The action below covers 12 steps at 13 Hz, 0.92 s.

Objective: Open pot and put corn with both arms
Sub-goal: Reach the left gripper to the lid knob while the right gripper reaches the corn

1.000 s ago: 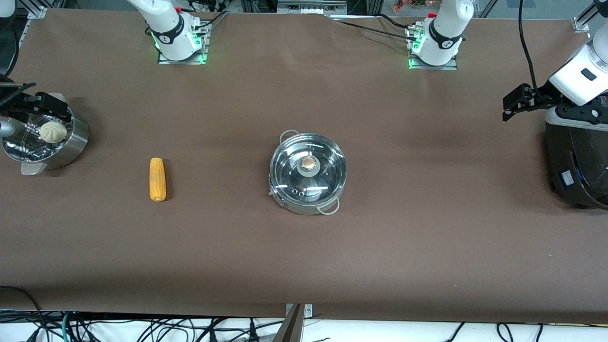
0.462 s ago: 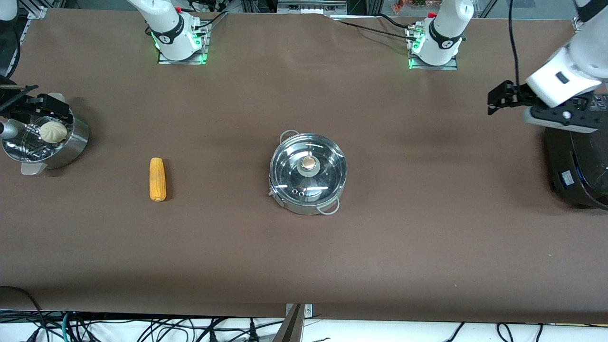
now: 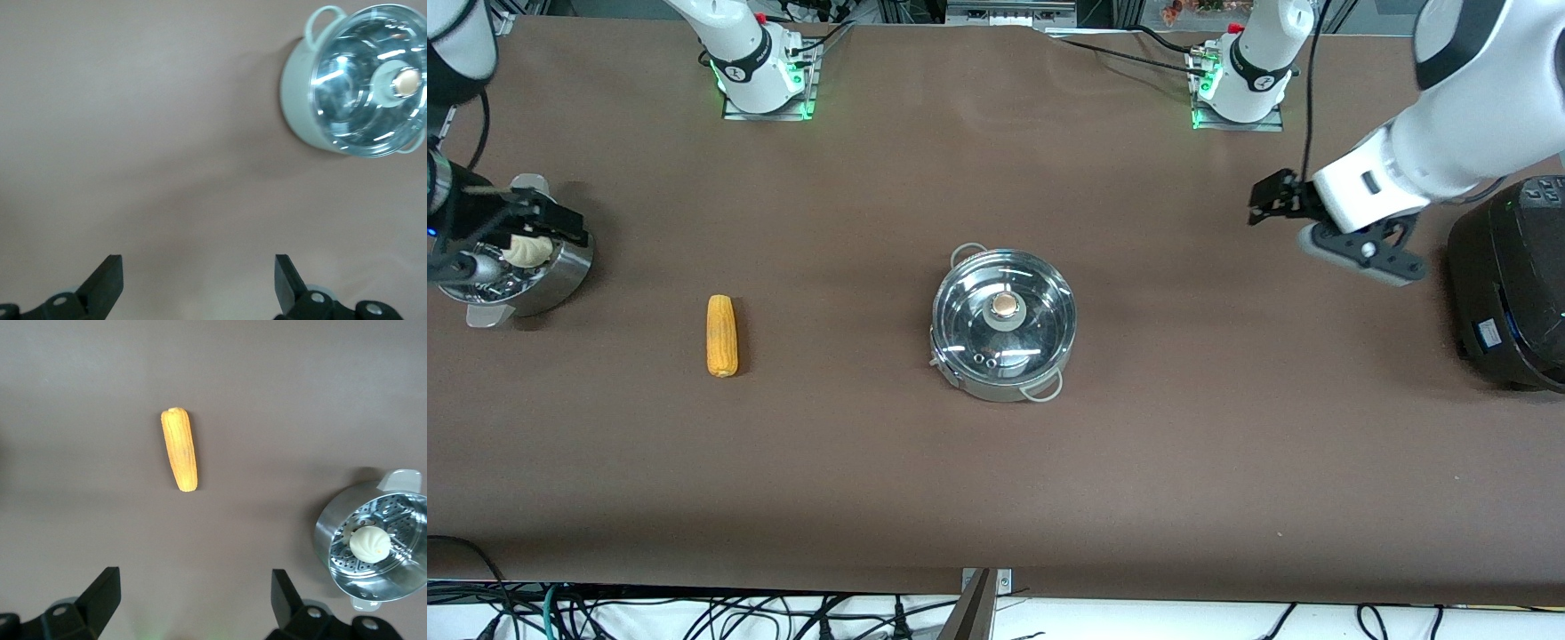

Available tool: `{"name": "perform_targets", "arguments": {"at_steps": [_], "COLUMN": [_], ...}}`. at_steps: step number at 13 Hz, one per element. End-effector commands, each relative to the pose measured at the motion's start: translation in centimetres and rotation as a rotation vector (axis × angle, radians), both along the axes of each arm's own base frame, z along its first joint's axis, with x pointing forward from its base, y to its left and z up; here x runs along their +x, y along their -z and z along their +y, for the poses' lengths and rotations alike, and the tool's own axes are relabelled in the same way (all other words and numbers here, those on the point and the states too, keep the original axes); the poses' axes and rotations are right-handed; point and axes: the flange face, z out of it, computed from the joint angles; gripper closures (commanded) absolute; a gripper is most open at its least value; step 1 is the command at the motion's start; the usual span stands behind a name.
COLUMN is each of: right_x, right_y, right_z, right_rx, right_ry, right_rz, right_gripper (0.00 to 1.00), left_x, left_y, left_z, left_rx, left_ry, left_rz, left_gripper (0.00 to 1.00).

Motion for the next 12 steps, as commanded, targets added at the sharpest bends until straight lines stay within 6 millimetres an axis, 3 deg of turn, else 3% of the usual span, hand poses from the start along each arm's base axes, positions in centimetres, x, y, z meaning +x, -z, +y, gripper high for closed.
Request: {"name": "perform_targets", "arguments": {"at_steps": [1, 4, 9, 12], "right_x": [1.2, 3.2, 6.2, 6.3], "right_y": [1.4, 4.5, 11.9, 16.4], "right_z": [-0.1, 0.2, 2.3, 3.7], "right_rx": [0.0, 0.008, 0.091, 0.09], "right_ry": [0.002, 0.0, 0.006, -0.011], "right_rz": [0.021, -0.001, -0.025, -0.083], "right_gripper": [0.0, 0.0, 0.0, 0.0], "left_x": [2.6, 4.5, 3.2, 3.3], "left_y": [1.5, 4.0, 10.1, 12.8], "left_z": [-7.0, -12.8, -23.0, -25.5], "left_rx": [-0.027, -0.037, -0.048, -0.036], "left_ry": [0.094, 0.026, -0.054, -0.1], "left_rz": [0.009, -0.027, -0.073, -0.109], "left_gripper": [0.0, 0.0, 0.0, 0.0]}}
